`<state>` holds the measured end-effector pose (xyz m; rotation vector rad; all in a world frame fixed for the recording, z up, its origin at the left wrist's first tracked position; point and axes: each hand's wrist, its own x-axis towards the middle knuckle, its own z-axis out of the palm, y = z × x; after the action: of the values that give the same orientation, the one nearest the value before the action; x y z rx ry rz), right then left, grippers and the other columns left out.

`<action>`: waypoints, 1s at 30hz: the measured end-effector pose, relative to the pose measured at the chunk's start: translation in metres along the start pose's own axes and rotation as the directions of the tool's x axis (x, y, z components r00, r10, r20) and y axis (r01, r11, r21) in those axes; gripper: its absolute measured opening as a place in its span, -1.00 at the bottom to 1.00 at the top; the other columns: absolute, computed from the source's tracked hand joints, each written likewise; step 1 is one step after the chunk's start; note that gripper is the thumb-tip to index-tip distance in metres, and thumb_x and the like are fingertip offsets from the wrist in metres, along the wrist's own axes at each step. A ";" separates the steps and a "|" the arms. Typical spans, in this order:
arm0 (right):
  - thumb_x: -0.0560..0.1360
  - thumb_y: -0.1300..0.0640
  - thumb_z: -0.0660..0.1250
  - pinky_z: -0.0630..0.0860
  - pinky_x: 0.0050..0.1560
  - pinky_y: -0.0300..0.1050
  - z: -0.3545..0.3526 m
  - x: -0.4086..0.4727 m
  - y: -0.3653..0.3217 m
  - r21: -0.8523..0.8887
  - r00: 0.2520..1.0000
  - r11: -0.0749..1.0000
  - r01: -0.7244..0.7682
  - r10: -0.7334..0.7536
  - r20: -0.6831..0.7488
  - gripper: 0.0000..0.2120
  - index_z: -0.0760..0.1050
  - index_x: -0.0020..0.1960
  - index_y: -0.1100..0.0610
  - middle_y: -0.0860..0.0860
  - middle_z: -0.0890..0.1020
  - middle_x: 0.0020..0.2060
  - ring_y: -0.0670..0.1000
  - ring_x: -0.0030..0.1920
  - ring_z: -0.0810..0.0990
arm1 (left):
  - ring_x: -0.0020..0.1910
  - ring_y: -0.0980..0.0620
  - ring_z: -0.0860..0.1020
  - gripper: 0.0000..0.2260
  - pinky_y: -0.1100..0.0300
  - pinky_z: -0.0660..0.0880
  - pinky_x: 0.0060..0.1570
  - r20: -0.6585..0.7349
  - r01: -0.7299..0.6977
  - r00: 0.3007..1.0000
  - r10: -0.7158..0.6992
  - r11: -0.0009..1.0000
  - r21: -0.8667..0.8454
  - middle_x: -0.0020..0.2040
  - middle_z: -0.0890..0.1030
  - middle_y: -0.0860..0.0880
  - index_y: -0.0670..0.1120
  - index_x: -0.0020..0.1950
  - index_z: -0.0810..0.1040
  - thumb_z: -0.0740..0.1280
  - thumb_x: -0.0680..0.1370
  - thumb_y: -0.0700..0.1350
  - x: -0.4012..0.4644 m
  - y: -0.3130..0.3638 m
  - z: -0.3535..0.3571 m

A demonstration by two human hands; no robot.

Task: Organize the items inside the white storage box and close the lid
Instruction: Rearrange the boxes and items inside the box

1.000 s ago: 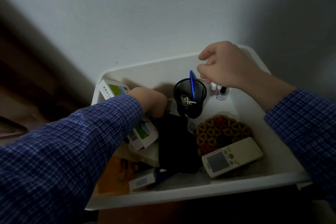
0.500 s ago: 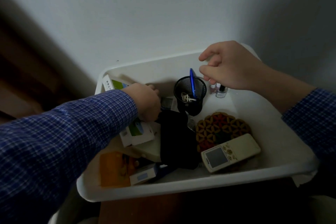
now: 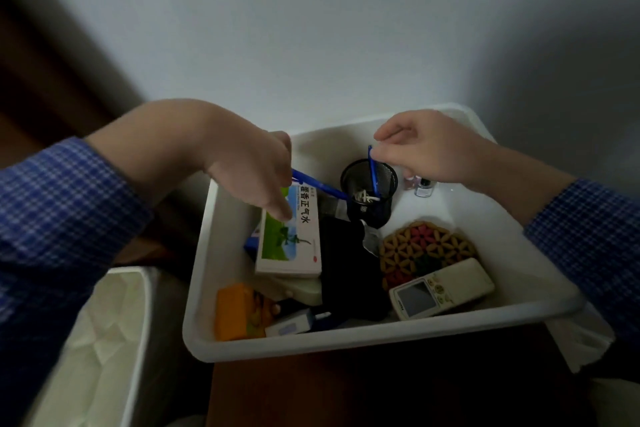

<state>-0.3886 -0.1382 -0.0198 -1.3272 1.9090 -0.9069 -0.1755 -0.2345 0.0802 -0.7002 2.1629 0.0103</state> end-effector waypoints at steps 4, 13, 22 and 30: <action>0.48 -0.11 0.46 0.52 -0.02 -0.20 0.010 -0.004 0.004 -0.008 0.975 0.997 -0.074 0.074 0.207 -0.58 0.52 0.30 -0.03 -0.14 0.65 0.11 -0.13 0.01 0.64 | 0.36 0.17 0.33 -0.37 0.14 0.31 0.39 -0.006 -0.079 0.997 0.080 0.965 -0.249 0.36 0.23 0.35 0.17 0.51 0.37 0.33 0.47 0.34 -0.012 -0.018 0.012; 0.55 0.20 0.41 0.58 -0.24 -0.25 0.004 -0.006 -0.004 0.436 0.957 0.898 -0.055 -0.078 0.281 -0.90 0.69 -0.10 0.13 0.10 0.72 -0.21 -0.03 -0.24 0.65 | 0.44 0.33 0.30 -0.30 0.07 0.27 0.50 -0.165 -0.307 0.952 0.259 0.765 -0.566 0.37 0.32 0.47 0.28 0.38 0.49 0.42 0.24 0.39 -0.023 -0.039 0.021; 0.42 0.22 0.46 0.53 -0.36 -0.19 -0.017 0.006 -0.016 0.020 0.968 0.987 0.159 -0.152 -0.201 -0.97 0.66 -0.20 0.17 0.10 0.69 -0.39 -0.03 -0.41 0.60 | 0.03 0.03 0.61 -0.54 0.11 0.56 0.04 -0.259 -0.097 0.965 -0.044 0.857 -0.507 0.15 0.65 -0.01 -0.05 0.20 0.61 0.31 0.53 0.27 0.040 0.026 0.058; 0.48 0.01 0.43 0.60 -0.01 -0.11 0.002 0.008 0.004 -0.302 0.991 0.953 0.020 -0.060 -0.123 -0.61 0.55 0.28 0.06 -0.12 0.71 -0.19 -0.10 -0.21 0.68 | -0.08 -0.07 0.44 -0.69 0.14 0.42 -0.06 -0.447 -0.106 0.888 -0.110 0.896 -0.432 -0.01 0.33 -0.01 0.04 -0.15 0.30 0.40 0.47 0.13 0.093 0.061 0.094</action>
<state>-0.3912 -0.1449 -0.0249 -1.5174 2.1963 -0.7596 -0.1826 -0.2047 -0.0621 -1.0518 2.6555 0.3908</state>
